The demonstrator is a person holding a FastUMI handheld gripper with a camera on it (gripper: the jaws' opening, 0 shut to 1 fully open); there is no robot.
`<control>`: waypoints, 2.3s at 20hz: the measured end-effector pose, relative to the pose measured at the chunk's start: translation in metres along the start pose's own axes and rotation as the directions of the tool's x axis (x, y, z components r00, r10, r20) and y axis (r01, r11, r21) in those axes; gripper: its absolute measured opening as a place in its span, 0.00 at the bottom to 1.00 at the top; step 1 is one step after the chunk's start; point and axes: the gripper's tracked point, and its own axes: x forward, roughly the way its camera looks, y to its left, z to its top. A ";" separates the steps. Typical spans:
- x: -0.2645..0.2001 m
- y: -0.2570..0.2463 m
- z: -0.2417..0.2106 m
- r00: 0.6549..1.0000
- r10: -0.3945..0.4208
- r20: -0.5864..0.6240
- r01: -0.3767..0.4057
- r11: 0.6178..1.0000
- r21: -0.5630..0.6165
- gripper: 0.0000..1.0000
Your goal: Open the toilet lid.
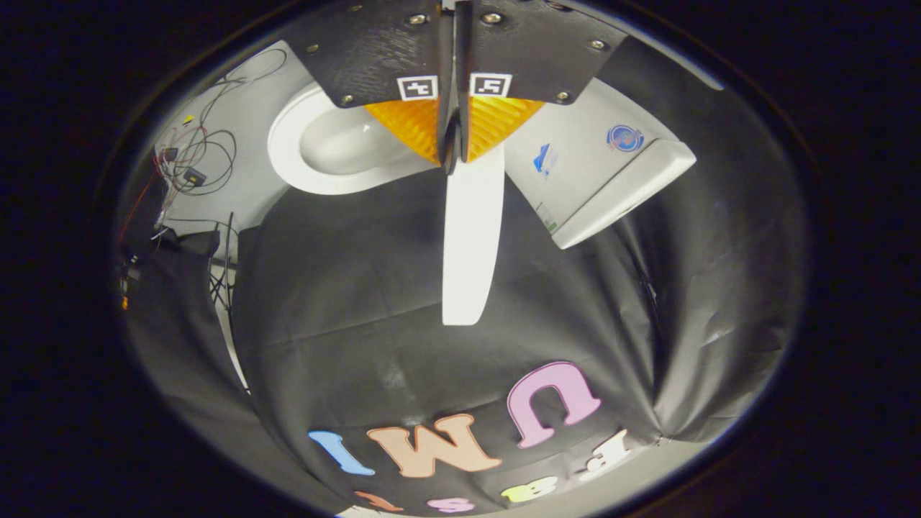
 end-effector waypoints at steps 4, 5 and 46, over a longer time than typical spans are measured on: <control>0.000 0.015 0.003 1.000 0.008 0.015 -0.008 1.000 -0.016 0.02; -0.001 0.018 0.003 1.000 0.006 0.022 -0.006 1.000 -0.028 0.02; -0.007 0.129 -0.032 0.984 0.153 0.092 -0.110 0.925 -0.364 0.02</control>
